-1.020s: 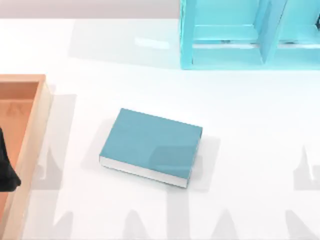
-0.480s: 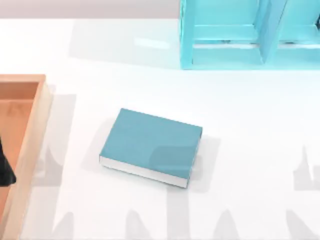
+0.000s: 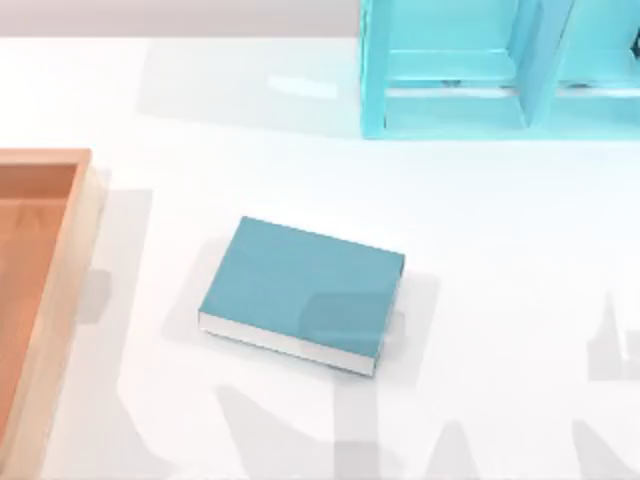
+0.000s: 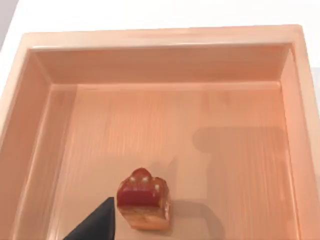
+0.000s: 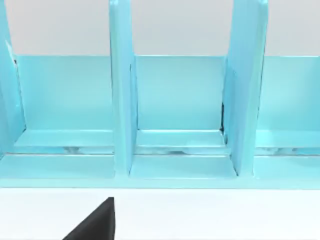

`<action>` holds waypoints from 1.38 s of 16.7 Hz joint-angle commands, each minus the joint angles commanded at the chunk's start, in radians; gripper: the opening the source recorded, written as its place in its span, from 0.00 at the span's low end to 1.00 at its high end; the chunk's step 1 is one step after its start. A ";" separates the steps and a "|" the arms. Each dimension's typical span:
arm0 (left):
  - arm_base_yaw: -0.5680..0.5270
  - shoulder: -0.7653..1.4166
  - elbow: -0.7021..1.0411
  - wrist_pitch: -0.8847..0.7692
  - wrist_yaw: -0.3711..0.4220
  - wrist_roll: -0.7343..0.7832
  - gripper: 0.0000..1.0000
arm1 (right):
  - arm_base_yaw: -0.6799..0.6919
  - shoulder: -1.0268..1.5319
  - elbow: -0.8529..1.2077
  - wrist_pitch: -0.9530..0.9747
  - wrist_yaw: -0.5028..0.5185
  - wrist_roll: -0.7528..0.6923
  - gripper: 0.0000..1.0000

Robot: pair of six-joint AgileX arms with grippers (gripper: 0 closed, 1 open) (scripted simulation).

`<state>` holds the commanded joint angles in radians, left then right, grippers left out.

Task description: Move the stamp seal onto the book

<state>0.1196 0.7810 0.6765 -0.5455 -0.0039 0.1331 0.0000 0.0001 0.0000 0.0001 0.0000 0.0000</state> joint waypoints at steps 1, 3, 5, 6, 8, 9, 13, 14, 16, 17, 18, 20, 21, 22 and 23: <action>0.015 0.109 0.083 -0.069 -0.001 0.016 1.00 | 0.000 0.000 0.000 0.000 0.000 0.000 1.00; 0.043 0.327 0.245 -0.205 -0.001 0.047 1.00 | 0.000 0.000 0.000 0.000 0.000 0.000 1.00; 0.070 0.534 0.399 -0.333 -0.001 0.076 1.00 | 0.000 0.000 0.000 0.000 0.000 0.000 1.00; 0.083 0.630 0.472 -0.393 -0.001 0.090 1.00 | 0.000 0.000 0.000 0.000 0.000 0.000 1.00; 0.105 0.800 0.606 -0.500 0.000 0.114 1.00 | 0.000 0.000 0.000 0.000 0.000 0.000 1.00; 0.115 0.871 0.666 -0.546 0.001 0.124 1.00 | 0.000 0.000 0.000 0.000 0.000 0.000 1.00; 0.142 1.052 0.828 -0.669 0.005 0.153 1.00 | 0.000 0.000 0.000 0.000 0.000 0.000 1.00; 0.145 1.072 0.846 -0.683 0.006 0.156 1.00 | 0.000 0.000 0.000 0.000 0.000 0.000 1.00; 0.147 1.082 0.857 -0.691 0.007 0.158 1.00 | 0.000 0.000 0.000 0.000 0.000 0.000 1.00; 0.147 1.082 0.857 -0.691 0.007 0.158 1.00 | 0.000 0.000 0.000 0.000 0.000 0.000 1.00; 0.147 1.082 0.857 -0.691 0.007 0.158 1.00 | 0.000 0.000 0.000 0.000 0.000 0.000 1.00; 0.141 1.080 0.854 -0.689 0.006 0.157 1.00 | 0.000 0.000 0.000 0.000 0.000 0.000 1.00; 0.142 1.080 0.851 -0.686 0.006 0.157 1.00 | 0.000 0.000 0.000 0.000 0.000 0.000 1.00; 0.143 1.085 0.841 -0.674 0.007 0.155 1.00 | 0.000 0.000 0.000 0.000 0.000 0.000 1.00; 0.144 1.091 0.823 -0.652 0.007 0.155 1.00 | 0.000 0.000 0.000 0.000 0.000 0.000 1.00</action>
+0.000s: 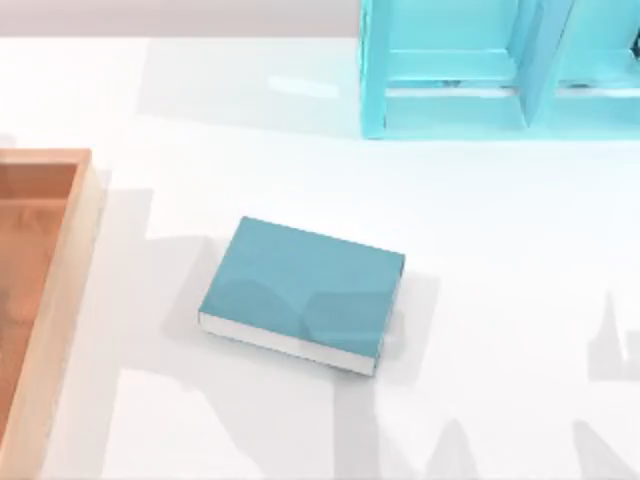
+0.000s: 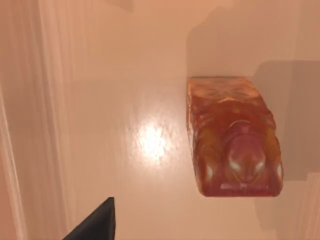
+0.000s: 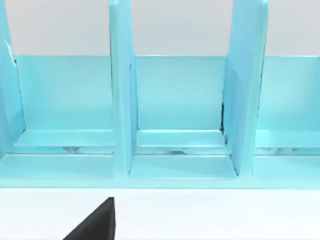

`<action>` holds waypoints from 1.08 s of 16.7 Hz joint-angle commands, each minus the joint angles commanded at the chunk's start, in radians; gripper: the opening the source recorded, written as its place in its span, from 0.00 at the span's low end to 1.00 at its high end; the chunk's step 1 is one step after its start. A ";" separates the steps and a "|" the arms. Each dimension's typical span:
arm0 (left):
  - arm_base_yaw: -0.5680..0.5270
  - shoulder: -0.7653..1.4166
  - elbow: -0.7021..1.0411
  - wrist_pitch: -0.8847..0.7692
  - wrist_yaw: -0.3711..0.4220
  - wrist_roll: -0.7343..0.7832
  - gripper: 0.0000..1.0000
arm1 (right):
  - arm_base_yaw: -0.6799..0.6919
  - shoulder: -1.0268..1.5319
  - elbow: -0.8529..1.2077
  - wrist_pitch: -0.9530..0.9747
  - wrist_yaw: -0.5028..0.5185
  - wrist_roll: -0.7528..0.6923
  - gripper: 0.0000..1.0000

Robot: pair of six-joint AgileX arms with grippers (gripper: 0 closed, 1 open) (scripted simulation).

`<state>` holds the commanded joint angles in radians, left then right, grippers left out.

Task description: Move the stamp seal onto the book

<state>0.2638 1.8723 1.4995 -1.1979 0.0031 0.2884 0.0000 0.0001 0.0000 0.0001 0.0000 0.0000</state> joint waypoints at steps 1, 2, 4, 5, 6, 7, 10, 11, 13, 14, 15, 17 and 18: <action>0.000 0.008 -0.022 0.031 0.000 0.001 1.00 | 0.000 0.000 0.000 0.000 0.000 0.000 1.00; 0.001 0.018 -0.046 0.069 0.000 0.001 1.00 | 0.000 0.000 0.000 0.000 0.000 0.000 1.00; 0.002 0.041 -0.103 0.149 0.000 0.003 1.00 | 0.000 0.000 0.000 0.000 0.000 0.000 1.00; 0.002 0.053 -0.133 0.190 0.000 0.004 1.00 | 0.000 0.000 0.000 0.000 0.000 0.000 1.00; 0.003 0.064 -0.162 0.235 0.000 0.004 1.00 | 0.000 0.000 0.000 0.000 0.000 0.000 1.00; 0.004 0.076 -0.188 0.275 0.000 0.005 1.00 | 0.000 0.000 0.000 0.000 0.000 0.000 1.00; 0.005 0.096 -0.234 0.334 0.000 0.007 1.00 | 0.000 0.000 0.000 0.000 0.000 0.000 1.00; 0.005 0.097 -0.235 0.335 0.000 0.007 1.00 | 0.000 0.000 0.000 0.000 0.000 0.000 1.00; 0.005 0.097 -0.235 0.335 0.000 0.007 1.00 | 0.000 0.000 0.000 0.000 0.000 0.000 1.00; 0.005 0.097 -0.235 0.335 0.000 0.007 1.00 | 0.000 0.000 0.000 0.000 0.000 0.000 1.00; 0.005 0.097 -0.235 0.335 0.000 0.007 0.92 | 0.000 0.000 0.000 0.000 0.000 0.000 1.00; 0.005 0.097 -0.235 0.335 0.000 0.007 0.77 | 0.000 0.000 0.000 0.000 0.000 0.000 1.00; 0.005 0.097 -0.235 0.335 0.000 0.007 0.70 | 0.000 0.000 0.000 0.000 0.000 0.000 1.00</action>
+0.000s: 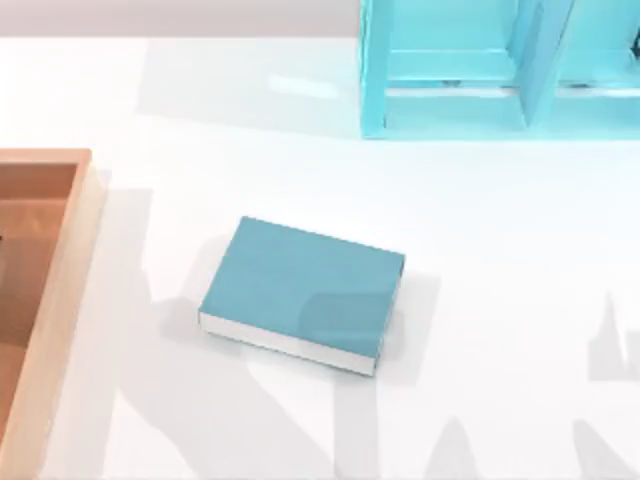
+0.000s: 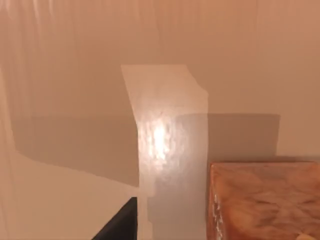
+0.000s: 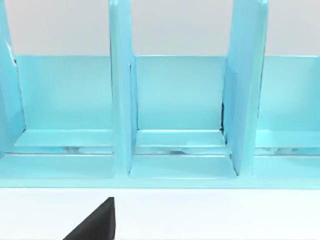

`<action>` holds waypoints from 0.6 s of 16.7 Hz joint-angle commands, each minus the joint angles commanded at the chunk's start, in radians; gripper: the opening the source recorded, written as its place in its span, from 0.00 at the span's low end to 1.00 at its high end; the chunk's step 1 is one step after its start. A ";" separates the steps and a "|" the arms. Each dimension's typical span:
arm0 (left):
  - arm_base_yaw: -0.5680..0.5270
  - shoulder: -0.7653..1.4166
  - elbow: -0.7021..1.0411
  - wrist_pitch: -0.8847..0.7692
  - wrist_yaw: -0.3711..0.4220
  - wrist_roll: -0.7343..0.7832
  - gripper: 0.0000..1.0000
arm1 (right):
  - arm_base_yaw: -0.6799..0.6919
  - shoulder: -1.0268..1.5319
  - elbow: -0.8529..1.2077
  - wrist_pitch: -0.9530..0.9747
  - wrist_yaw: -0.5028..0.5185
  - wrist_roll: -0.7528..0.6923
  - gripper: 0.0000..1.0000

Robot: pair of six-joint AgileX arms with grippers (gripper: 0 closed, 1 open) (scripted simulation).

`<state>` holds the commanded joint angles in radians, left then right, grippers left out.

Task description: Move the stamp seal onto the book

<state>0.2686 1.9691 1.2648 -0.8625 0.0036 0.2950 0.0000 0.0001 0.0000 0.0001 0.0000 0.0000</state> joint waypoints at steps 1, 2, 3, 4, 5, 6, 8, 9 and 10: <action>0.000 0.000 0.000 0.000 0.000 0.000 0.62 | 0.000 0.000 0.000 0.000 0.000 0.000 1.00; 0.000 0.000 0.000 0.000 0.000 0.000 0.55 | 0.000 0.000 0.000 0.000 0.000 0.000 1.00; 0.000 0.000 0.000 0.000 0.000 0.000 0.47 | 0.000 0.000 0.000 0.000 0.000 0.000 1.00; 0.000 0.000 0.000 0.000 0.000 0.000 0.40 | 0.000 0.000 0.000 0.000 0.000 0.000 1.00; 0.000 0.000 0.000 0.000 0.000 0.000 0.32 | 0.000 0.000 0.000 0.000 0.000 0.000 1.00; 0.000 0.000 0.000 0.000 0.000 0.000 0.25 | 0.000 0.000 0.000 0.000 0.000 0.000 1.00; 0.000 0.000 0.000 0.000 0.000 0.000 0.10 | 0.000 0.000 0.000 0.000 0.000 0.000 1.00; 0.000 0.000 0.000 0.000 0.000 0.000 0.02 | 0.000 0.000 0.000 0.000 0.000 0.000 1.00; 0.000 0.000 0.000 0.000 0.000 0.000 0.00 | 0.000 0.000 0.000 0.000 0.000 0.000 1.00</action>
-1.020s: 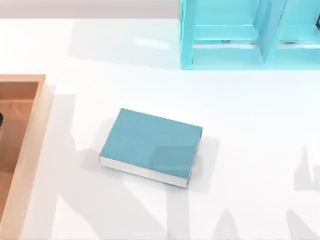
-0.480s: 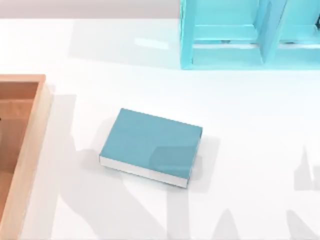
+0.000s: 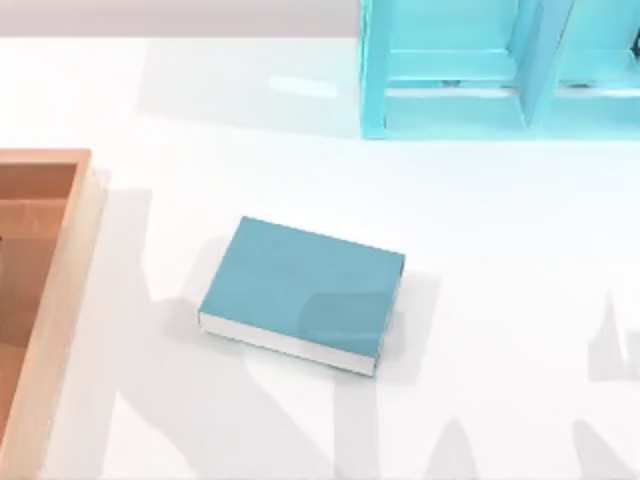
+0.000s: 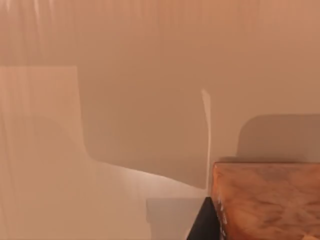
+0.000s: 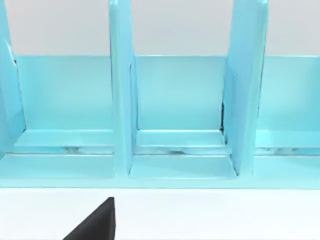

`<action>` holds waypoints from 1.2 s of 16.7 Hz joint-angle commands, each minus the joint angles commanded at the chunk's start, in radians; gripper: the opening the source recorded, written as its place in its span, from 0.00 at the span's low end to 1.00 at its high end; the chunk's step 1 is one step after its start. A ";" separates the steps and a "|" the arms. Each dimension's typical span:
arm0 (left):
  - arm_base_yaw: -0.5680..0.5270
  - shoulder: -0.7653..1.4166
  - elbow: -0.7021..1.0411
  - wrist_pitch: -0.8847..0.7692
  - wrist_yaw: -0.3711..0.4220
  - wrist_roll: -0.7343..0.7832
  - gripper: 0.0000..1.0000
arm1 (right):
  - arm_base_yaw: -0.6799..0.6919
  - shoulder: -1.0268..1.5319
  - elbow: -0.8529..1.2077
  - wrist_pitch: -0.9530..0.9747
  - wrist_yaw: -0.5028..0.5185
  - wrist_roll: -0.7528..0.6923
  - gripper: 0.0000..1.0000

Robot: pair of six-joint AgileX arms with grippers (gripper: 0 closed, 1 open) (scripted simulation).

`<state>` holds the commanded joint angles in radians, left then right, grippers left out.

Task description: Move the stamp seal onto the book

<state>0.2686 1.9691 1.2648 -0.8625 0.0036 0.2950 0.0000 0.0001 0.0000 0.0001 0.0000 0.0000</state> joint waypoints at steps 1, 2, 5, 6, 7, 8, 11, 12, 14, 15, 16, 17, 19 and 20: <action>0.000 0.000 0.000 0.000 0.000 0.000 0.00 | 0.000 0.000 0.000 0.000 0.000 0.000 1.00; 0.000 0.000 0.000 0.000 0.000 0.000 0.00 | 0.000 0.000 0.000 0.000 0.000 0.000 1.00; 0.000 0.000 0.000 0.000 0.000 0.000 0.00 | 0.000 0.000 0.000 0.000 0.000 0.000 1.00; 0.000 0.000 0.000 0.000 0.000 0.000 0.00 | 0.000 0.000 0.000 0.000 0.000 0.000 1.00; 0.000 0.000 0.000 0.000 0.000 0.000 0.00 | 0.000 0.000 0.000 0.000 0.000 0.000 1.00; -0.002 -0.002 0.000 0.000 0.000 0.001 0.00 | 0.000 0.000 0.000 0.000 0.000 0.000 1.00; -0.039 -0.038 0.038 -0.022 -0.002 -0.035 0.00 | 0.000 0.000 0.000 0.000 0.000 0.000 1.00; -0.072 -0.067 0.071 -0.042 -0.003 -0.067 0.00 | 0.000 0.000 0.000 0.000 0.000 0.000 1.00; -0.153 -0.130 0.163 -0.104 -0.005 -0.153 0.00 | 0.000 0.000 0.000 0.000 0.000 0.000 1.00; -0.194 -0.157 0.212 -0.146 -0.006 -0.203 0.00 | 0.000 0.000 0.000 0.000 0.000 0.000 1.00; -0.236 -0.180 0.260 -0.195 -0.005 -0.254 0.00 | 0.000 0.000 0.000 0.000 0.000 0.000 1.00; -0.279 -0.197 0.304 -0.248 -0.004 -0.301 0.00 | 0.000 0.000 0.000 0.000 0.000 0.000 1.00; -0.353 -0.208 0.374 -0.362 -0.001 -0.375 0.00 | 0.000 0.000 0.000 0.000 0.000 0.000 1.00; -0.383 -0.203 0.395 -0.417 -0.001 -0.399 0.00 | 0.000 0.000 0.000 0.000 0.000 0.000 1.00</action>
<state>-0.1144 1.7663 1.6601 -1.2792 0.0026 -0.1036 0.0000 0.0001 0.0000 0.0001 0.0000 0.0000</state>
